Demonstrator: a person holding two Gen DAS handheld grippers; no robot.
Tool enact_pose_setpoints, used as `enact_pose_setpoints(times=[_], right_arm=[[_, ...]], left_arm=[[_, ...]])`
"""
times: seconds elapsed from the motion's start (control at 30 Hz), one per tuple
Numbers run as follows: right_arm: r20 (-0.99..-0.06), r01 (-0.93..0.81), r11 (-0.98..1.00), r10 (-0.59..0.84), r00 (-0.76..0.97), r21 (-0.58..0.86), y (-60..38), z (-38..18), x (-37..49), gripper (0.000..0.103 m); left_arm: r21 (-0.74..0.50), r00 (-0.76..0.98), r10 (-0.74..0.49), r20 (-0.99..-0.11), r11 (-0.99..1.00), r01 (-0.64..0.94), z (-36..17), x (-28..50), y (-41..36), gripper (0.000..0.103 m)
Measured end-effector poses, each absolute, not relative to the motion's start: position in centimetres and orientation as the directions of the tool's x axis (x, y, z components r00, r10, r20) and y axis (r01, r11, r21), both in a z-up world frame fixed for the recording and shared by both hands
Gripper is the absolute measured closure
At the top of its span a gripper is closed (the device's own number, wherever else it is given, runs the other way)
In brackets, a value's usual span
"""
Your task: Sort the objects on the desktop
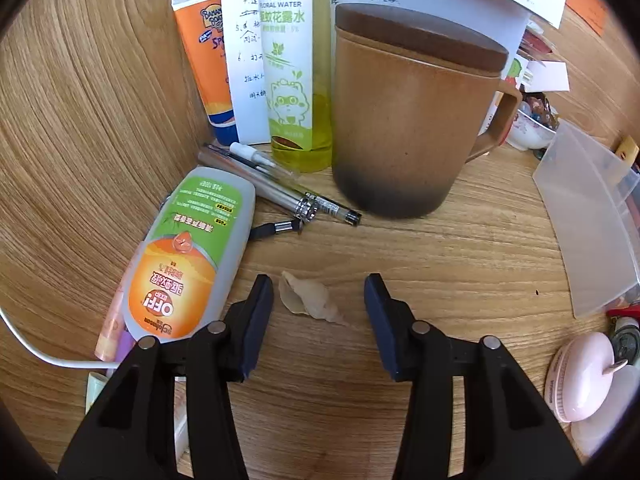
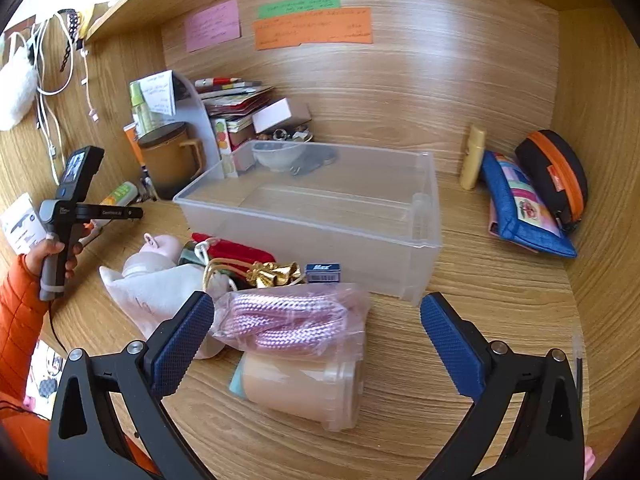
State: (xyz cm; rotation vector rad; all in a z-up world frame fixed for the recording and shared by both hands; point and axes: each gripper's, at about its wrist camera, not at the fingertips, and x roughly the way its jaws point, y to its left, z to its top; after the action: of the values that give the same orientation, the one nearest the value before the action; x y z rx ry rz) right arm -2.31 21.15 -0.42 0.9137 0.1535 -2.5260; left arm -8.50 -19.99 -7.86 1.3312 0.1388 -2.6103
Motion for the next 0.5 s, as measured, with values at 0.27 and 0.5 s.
enact_pose_setpoints(times=[0.27,0.5], right_arm=[[-0.671,0.471,-0.88,-0.381,-0.636,0.053,19.7,-2.0,-3.2,0.002],[-0.684,0.481,-0.872,-0.408,-0.605,0.094,19.2,-2.9,-4.0,0.019]], left_arm=[[0.041,-0.593,-0.151,-0.791,-0.98,0.195,-8.0,-7.1,-18.3,0.075],[0.035,-0.603,-0.144,-0.785,-0.981,0.189,-8.2,-5.4,-17.6,0.076]])
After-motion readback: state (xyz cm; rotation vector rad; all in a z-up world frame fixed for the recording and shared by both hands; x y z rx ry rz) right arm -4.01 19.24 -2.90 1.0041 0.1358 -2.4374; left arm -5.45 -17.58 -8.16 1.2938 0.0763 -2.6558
